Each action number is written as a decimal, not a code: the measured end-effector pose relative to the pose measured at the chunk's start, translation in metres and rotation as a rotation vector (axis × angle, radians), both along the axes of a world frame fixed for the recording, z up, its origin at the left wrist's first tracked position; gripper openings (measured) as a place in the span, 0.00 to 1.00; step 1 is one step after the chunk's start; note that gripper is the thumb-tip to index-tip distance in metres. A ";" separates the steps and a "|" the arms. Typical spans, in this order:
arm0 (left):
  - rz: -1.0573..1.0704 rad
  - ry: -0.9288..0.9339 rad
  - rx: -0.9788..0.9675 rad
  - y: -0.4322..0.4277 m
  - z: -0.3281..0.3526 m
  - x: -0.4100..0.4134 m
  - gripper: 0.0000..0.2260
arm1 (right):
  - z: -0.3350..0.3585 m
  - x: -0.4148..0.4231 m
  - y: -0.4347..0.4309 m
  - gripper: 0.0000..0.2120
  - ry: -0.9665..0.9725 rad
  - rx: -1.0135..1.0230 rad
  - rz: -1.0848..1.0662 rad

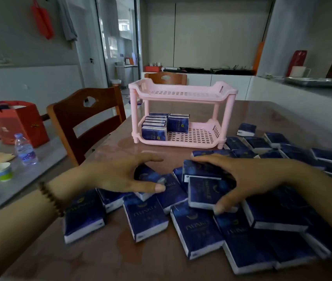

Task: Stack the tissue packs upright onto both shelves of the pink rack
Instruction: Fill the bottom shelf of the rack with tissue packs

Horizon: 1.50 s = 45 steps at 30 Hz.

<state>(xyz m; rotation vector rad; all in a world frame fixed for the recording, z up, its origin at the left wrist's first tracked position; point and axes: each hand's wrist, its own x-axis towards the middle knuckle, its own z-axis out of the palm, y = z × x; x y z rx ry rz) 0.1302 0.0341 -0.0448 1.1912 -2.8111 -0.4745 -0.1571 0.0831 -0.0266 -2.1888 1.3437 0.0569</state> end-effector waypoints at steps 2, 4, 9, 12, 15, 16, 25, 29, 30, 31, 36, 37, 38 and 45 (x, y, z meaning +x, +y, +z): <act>0.051 0.079 0.157 0.003 0.002 -0.016 0.39 | -0.004 0.002 -0.001 0.42 -0.122 -0.043 -0.052; 0.030 0.122 0.209 0.009 0.004 -0.036 0.34 | -0.010 0.003 0.000 0.41 -0.252 -0.043 -0.112; 0.078 0.281 0.249 -0.002 0.010 -0.075 0.24 | -0.021 -0.003 0.004 0.49 -0.275 -0.146 -0.165; 0.126 0.286 0.274 -0.018 0.006 -0.088 0.19 | -0.021 -0.007 0.005 0.48 -0.226 -0.186 -0.238; 0.138 0.370 0.357 -0.028 -0.004 -0.094 0.15 | -0.023 -0.008 0.004 0.47 -0.230 -0.197 -0.261; 0.150 0.425 0.385 -0.030 -0.008 -0.094 0.15 | -0.025 -0.009 0.004 0.47 -0.234 -0.203 -0.267; 0.099 0.699 0.377 -0.017 -0.008 -0.091 0.15 | -0.038 -0.008 -0.005 0.35 -0.460 -0.362 -0.348; 0.038 0.695 0.382 -0.010 -0.005 -0.090 0.21 | -0.039 -0.008 -0.007 0.33 -0.576 -0.286 -0.332; 0.038 0.697 0.386 -0.009 -0.004 -0.089 0.22 | -0.040 -0.008 -0.008 0.33 -0.601 -0.273 -0.346; 0.023 0.698 0.393 -0.009 -0.004 -0.088 0.22 | -0.040 -0.008 -0.009 0.34 -0.626 -0.265 -0.359; -0.017 0.713 0.367 -0.012 -0.011 -0.085 0.23 | -0.040 -0.006 -0.010 0.22 -0.815 -0.290 -0.403; -0.009 0.742 0.331 -0.012 -0.011 -0.085 0.23 | -0.039 -0.006 -0.009 0.19 -0.830 -0.311 -0.399; -0.006 0.767 0.279 -0.012 -0.011 -0.086 0.24 | -0.037 -0.005 -0.008 0.18 -0.831 -0.340 -0.388; -0.034 0.622 0.065 -0.012 -0.009 -0.084 0.27 | -0.034 -0.003 -0.003 0.29 -0.735 -0.439 -0.300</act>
